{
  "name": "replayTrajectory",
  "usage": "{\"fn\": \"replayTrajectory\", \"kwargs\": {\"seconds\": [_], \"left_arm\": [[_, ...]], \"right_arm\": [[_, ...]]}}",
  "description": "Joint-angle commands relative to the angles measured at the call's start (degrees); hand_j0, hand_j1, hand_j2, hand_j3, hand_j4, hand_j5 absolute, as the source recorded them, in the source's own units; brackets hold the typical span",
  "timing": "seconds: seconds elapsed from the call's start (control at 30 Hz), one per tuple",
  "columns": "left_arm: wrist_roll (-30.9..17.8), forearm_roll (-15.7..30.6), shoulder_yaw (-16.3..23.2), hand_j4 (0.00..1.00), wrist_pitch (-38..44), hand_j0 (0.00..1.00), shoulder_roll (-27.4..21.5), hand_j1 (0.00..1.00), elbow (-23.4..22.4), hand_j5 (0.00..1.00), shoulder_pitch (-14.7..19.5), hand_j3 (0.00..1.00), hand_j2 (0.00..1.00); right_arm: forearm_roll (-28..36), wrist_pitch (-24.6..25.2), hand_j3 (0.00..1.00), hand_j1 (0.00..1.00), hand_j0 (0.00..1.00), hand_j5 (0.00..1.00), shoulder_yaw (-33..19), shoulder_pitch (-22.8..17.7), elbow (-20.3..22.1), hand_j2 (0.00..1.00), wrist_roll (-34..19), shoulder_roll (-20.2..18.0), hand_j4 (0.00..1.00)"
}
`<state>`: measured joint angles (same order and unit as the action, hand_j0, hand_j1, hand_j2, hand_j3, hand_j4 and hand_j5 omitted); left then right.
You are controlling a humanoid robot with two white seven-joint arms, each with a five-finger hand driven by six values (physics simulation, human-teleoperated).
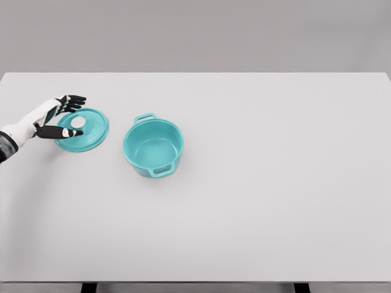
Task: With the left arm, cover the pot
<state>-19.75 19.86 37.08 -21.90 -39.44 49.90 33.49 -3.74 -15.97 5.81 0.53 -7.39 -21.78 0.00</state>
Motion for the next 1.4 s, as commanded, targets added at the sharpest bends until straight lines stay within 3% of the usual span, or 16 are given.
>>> {"fn": "replayTrajectory", "kwargs": {"seconds": [0.0, 0.13, 0.17, 0.23, 0.27, 0.43, 0.7, 0.77, 0.87, 1.3, 1.37], "left_arm": [[0.15, 0.09, 0.72, 0.84, 0.02, 0.84, 0.51, 0.84, -0.59, 0.84, 0.0, 0.84, 0.84], [0.15, 0.18, 0.8, 0.74, -0.07, 0.74, 0.42, 0.74, -0.59, 0.74, 0.0, 0.74, 0.74], [-0.2, 0.44, 0.72, 0.65, -0.16, 0.65, 0.33, 0.65, -0.24, 0.65, 0.0, 0.65, 0.65], [-0.11, 0.44, 0.72, 0.37, -0.95, 0.37, 0.25, 0.37, -0.07, 0.37, 0.0, 0.37, 0.37], [-0.02, 0.44, 0.8, 0.31, -2.26, 0.31, 0.25, 0.31, -0.15, 0.31, 0.0, 0.31, 0.31], [-0.2, 0.35, 0.72, 0.29, -5.34, 0.29, -0.02, 0.29, 1.07, 0.29, -0.09, 0.29, 0.29], [-0.29, 0.18, -2.27, 0.29, -7.98, 0.29, -4.33, 0.29, 20.41, 0.29, -1.23, 0.29, 0.29], [-0.38, 0.18, -4.73, 0.3, -7.98, 0.3, -4.68, 0.3, 23.31, 0.3, -3.69, 0.3, 0.3], [-0.29, 0.09, -5.17, 0.3, -7.98, 0.3, -4.85, 0.3, 26.39, 0.3, -5.54, 0.3, 0.3], [-0.11, -1.93, -4.91, 0.31, -7.8, 0.31, -1.86, 0.31, 29.9, 0.31, -8.96, 0.31, 0.31], [-0.11, -3.95, -5.17, 0.31, -7.8, 0.31, -0.28, 0.31, 29.9, 0.31, -9.49, 0.31, 0.31]], "right_arm": [[-0.04, -0.02, 1.0, 1.0, 1.0, 1.0, -0.01, 0.0, -0.08, 1.0, -0.02, 0.0, 1.0], [-0.04, -0.02, 1.0, 1.0, 1.0, 1.0, -0.01, 0.0, 0.01, 1.0, -0.02, 0.0, 1.0], [-0.04, -0.02, 1.0, 1.0, 1.0, 1.0, -0.01, 0.0, 0.01, 1.0, -0.02, 0.0, 1.0], [-0.04, -0.02, 1.0, 1.0, 1.0, 1.0, -0.01, 0.0, 0.01, 1.0, -0.02, 0.0, 1.0], [-0.04, -0.11, 1.0, 1.0, 1.0, 1.0, -0.01, 0.0, -0.08, 1.0, -0.02, 0.0, 1.0], [-0.04, -0.02, 1.0, 1.0, 1.0, 1.0, -0.01, 0.0, 0.01, 1.0, -0.02, 0.0, 1.0], [-0.04, -0.11, 1.0, 1.0, 1.0, 1.0, -0.01, 0.0, 0.01, 1.0, -0.02, 0.0, 1.0], [-0.04, -0.02, 1.0, 1.0, 1.0, 1.0, -0.01, 0.0, -0.08, 1.0, -0.02, 0.0, 1.0], [-0.04, -0.02, 1.0, 1.0, 1.0, 1.0, -0.01, 0.0, 0.01, 1.0, -0.02, 0.0, 1.0], [-0.04, -0.02, 1.0, 1.0, 1.0, 1.0, -0.01, 0.0, 0.01, 1.0, -0.02, 0.0, 1.0], [-0.04, -0.11, 1.0, 1.0, 1.0, 1.0, -0.01, 0.0, 0.01, 1.0, -0.02, 0.0, 1.0]]}}
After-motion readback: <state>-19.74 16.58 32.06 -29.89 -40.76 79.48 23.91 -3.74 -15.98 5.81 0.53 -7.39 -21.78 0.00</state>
